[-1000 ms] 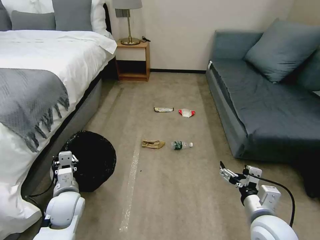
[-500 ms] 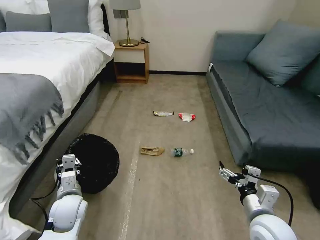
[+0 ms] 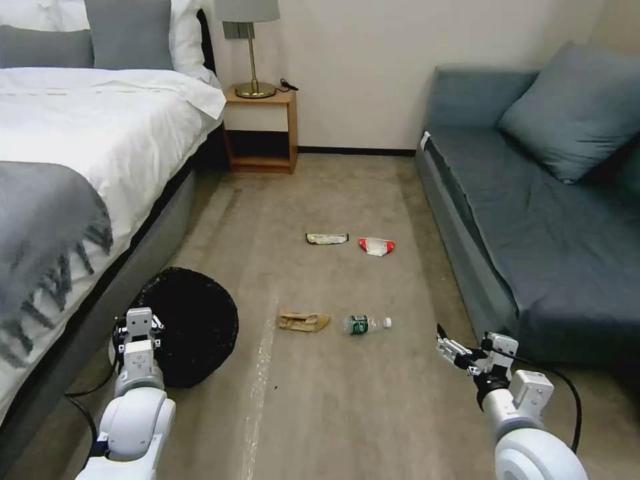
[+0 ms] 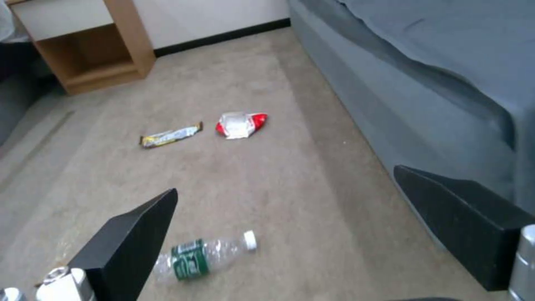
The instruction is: Pick up the trash bin, then pick up the garbage on the floor and place it into the trash bin.
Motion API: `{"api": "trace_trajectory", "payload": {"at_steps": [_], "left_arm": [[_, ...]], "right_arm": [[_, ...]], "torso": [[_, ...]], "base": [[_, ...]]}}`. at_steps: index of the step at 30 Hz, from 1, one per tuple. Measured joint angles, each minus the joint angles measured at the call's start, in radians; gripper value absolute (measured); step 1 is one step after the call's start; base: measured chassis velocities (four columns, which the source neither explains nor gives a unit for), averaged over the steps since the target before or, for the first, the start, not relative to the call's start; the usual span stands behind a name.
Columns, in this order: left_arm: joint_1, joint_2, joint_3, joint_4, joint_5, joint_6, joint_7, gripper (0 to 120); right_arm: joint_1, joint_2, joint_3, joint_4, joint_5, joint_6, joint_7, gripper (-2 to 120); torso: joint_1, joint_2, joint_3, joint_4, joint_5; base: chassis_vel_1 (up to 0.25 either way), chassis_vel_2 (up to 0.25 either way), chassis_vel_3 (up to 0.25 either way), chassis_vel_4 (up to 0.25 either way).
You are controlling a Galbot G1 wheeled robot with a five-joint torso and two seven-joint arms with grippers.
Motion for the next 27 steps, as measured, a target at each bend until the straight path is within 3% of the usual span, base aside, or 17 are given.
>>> {"api": "trace_trajectory", "payload": {"at_steps": [27], "left_arm": [[0.057, -0.009, -0.002, -0.003, -0.008, -0.030, 0.026, 5]], "right_arm": [[-0.031, 0.022, -0.007, -0.013, -0.046, 0.021, -0.015, 100]], "torso": [[0.000, 0.000, 0.000, 0.0000, 0.0000]], "base": [[-0.136, 0.140, 0.141, -0.147]]}}
